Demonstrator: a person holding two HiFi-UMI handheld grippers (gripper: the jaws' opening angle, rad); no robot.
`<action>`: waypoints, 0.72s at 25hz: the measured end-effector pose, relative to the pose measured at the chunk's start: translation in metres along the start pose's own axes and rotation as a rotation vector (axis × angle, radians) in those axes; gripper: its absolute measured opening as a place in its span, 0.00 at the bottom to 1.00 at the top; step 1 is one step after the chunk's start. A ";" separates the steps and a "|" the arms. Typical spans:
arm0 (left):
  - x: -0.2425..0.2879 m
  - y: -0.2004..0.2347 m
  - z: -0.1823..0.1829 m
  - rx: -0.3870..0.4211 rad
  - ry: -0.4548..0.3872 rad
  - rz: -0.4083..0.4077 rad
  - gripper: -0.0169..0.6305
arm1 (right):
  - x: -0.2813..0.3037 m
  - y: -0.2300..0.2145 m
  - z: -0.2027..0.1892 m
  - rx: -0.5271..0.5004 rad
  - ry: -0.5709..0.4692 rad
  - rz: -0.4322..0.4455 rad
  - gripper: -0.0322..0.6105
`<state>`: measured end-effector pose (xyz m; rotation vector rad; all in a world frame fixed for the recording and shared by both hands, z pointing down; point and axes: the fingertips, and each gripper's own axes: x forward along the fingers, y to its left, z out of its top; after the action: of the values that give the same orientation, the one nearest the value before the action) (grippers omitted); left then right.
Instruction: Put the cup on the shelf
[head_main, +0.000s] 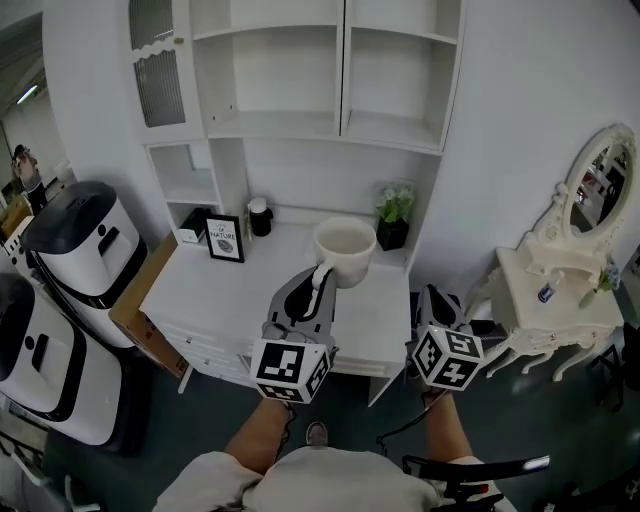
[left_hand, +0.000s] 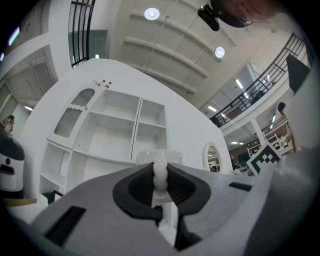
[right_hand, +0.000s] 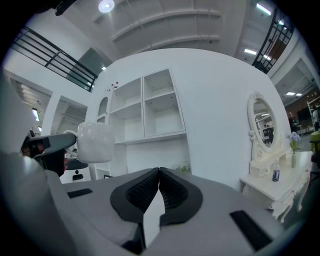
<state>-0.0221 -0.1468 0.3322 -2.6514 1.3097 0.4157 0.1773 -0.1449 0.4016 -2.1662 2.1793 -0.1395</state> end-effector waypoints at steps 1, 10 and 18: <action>0.008 0.005 -0.002 -0.003 -0.001 -0.002 0.10 | 0.007 -0.003 0.000 0.000 0.003 -0.006 0.09; 0.069 0.039 -0.022 -0.015 -0.013 -0.034 0.10 | 0.080 -0.012 0.015 -0.042 -0.008 -0.032 0.09; 0.126 0.073 -0.026 0.011 -0.031 -0.058 0.10 | 0.151 -0.010 0.022 -0.028 -0.027 -0.022 0.09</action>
<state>-0.0030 -0.2927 0.3160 -2.6554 1.2193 0.4389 0.1890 -0.2967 0.3835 -2.1933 2.1569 -0.0813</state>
